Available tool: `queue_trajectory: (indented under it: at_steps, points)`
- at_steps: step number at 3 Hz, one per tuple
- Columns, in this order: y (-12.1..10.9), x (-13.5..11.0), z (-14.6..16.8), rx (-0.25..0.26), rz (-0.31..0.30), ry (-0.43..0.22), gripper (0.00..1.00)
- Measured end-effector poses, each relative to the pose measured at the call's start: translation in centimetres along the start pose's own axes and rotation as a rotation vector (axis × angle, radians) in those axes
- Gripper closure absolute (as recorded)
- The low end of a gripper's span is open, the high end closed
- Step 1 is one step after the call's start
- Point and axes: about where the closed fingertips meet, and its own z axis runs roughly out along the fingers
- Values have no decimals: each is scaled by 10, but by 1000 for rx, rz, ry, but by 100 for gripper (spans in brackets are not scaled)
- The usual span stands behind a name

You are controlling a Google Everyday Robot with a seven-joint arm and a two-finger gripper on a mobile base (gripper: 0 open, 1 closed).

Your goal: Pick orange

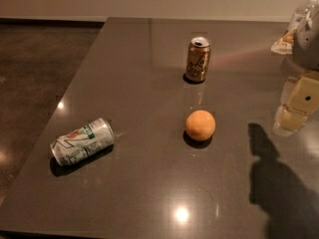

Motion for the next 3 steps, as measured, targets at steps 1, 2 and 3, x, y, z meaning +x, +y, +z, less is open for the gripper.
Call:
queue_trajectory:
  at_steps: [1,2,3]
  points:
    - [0,0,0,0,0,0,0]
    - [7,-11,19,-1,-21,-10,0]
    - [12,-18,39,-11,-35,-17,0]
